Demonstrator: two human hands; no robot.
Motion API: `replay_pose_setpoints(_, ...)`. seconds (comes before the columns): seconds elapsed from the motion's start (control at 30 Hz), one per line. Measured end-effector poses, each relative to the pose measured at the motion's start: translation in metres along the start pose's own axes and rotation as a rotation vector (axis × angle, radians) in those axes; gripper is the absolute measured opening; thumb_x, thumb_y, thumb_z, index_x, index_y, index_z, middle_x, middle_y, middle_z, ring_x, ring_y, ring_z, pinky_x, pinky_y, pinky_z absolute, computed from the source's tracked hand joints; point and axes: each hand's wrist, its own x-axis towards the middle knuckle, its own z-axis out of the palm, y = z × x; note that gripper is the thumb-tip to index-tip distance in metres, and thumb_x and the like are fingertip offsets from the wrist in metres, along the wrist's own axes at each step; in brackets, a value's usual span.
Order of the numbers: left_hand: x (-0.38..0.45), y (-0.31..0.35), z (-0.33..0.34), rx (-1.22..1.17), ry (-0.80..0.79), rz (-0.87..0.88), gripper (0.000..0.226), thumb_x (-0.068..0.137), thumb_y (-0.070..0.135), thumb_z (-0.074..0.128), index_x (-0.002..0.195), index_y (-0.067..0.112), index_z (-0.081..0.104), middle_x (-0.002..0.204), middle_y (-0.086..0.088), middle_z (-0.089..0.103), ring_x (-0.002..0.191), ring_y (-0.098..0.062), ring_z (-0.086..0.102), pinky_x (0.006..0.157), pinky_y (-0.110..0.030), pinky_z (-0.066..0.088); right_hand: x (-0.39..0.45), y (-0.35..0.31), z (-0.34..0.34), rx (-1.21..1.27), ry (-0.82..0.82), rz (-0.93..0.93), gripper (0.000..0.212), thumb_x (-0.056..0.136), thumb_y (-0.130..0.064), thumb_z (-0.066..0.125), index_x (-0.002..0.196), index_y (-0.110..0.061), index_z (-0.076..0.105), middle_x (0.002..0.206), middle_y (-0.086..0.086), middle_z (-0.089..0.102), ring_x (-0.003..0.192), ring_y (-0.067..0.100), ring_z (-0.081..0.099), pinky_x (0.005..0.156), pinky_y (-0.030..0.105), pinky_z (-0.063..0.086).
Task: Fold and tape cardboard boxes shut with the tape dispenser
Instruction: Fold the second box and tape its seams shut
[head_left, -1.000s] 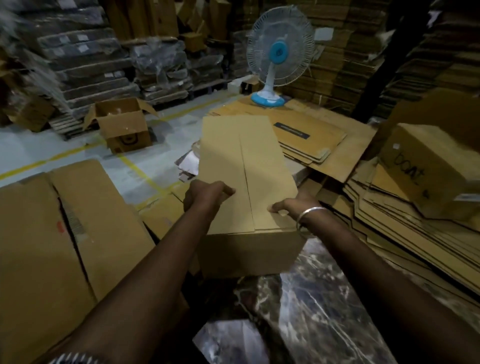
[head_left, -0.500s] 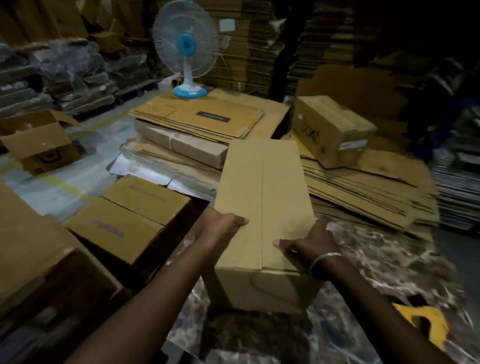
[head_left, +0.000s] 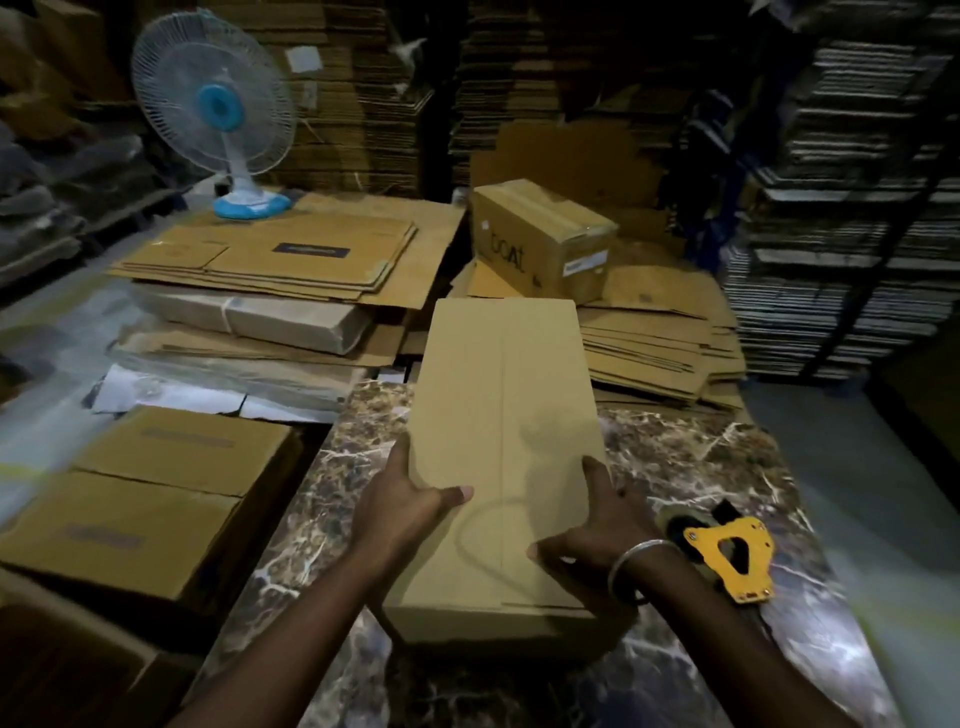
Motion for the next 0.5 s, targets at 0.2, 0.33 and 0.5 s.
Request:
replay_pose_setpoints(0.2,0.004,-0.007,0.000,0.092,-0.008,0.046,0.112,0.048,0.088,0.068,0.145,0.056,0.022,0.129,0.009,0.061,0.114,-0.024,0.060,0.090,-0.053,0.052,0.030,-0.023,-0.002,-0.140,0.190,-0.157,0.102,0.060,-0.082,0.070,0.146,-0.049,0.027,0.165,0.004,-0.006,0.150,0.043,0.008,0.116,0.058,0.030)
replay_pose_setpoints(0.33,0.011,-0.012,0.005,0.165,-0.032,0.033,0.119,0.053,0.087,0.068,0.150,0.049,0.012,0.144,-0.002,0.046,0.124,-0.031,0.052,0.097,-0.051,0.047,0.044,-0.028,0.003,-0.200,0.125,-0.181,0.094,0.066,-0.085,0.064,0.146,-0.066,0.020,0.166,-0.004,-0.017,0.151,0.043,-0.003,0.117,0.061,0.023)
replay_pose_setpoints(0.5,0.023,0.001,0.010,0.342,-0.055,0.193,0.094,0.090,0.067,0.050,0.160,0.024,0.004,0.168,0.001,-0.004,0.153,-0.025,0.007,0.121,-0.047,0.023,0.038,-0.025,0.010,-0.318,0.170,-0.148,0.090,0.069,-0.089,0.055,0.146,-0.068,0.012,0.167,-0.005,-0.016,0.150,0.047,0.007,0.116,0.056,0.026)
